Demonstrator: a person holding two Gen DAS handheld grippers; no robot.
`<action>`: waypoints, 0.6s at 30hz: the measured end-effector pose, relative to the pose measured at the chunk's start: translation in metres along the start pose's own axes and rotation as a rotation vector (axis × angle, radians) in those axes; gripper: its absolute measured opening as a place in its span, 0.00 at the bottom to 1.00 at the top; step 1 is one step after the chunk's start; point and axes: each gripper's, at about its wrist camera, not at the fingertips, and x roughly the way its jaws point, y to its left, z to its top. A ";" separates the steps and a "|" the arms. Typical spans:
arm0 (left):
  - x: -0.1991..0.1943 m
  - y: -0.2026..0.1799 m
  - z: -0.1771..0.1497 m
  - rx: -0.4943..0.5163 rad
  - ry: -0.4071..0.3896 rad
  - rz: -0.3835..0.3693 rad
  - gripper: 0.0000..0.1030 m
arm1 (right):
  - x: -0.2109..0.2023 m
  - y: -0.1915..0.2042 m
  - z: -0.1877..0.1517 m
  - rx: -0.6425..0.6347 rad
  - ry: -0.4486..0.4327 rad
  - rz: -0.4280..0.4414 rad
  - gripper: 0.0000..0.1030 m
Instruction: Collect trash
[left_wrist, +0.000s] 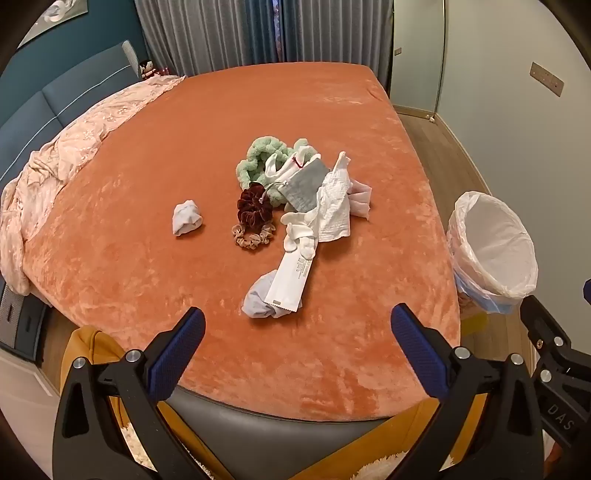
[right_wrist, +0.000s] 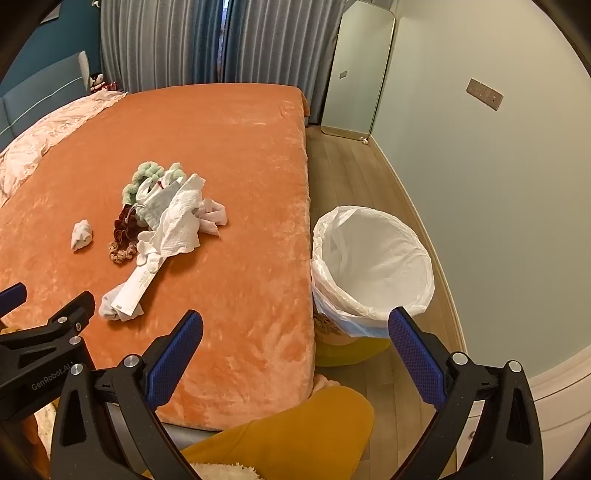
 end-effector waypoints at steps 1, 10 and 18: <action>0.000 0.000 0.000 -0.001 0.000 -0.002 0.93 | -0.001 0.000 0.000 0.002 -0.002 -0.002 0.93; -0.005 0.000 -0.003 0.000 0.006 -0.017 0.93 | -0.009 0.005 0.001 -0.002 -0.012 -0.008 0.93; -0.008 -0.007 -0.001 0.002 0.009 -0.023 0.93 | -0.008 0.001 0.005 -0.007 -0.014 -0.014 0.93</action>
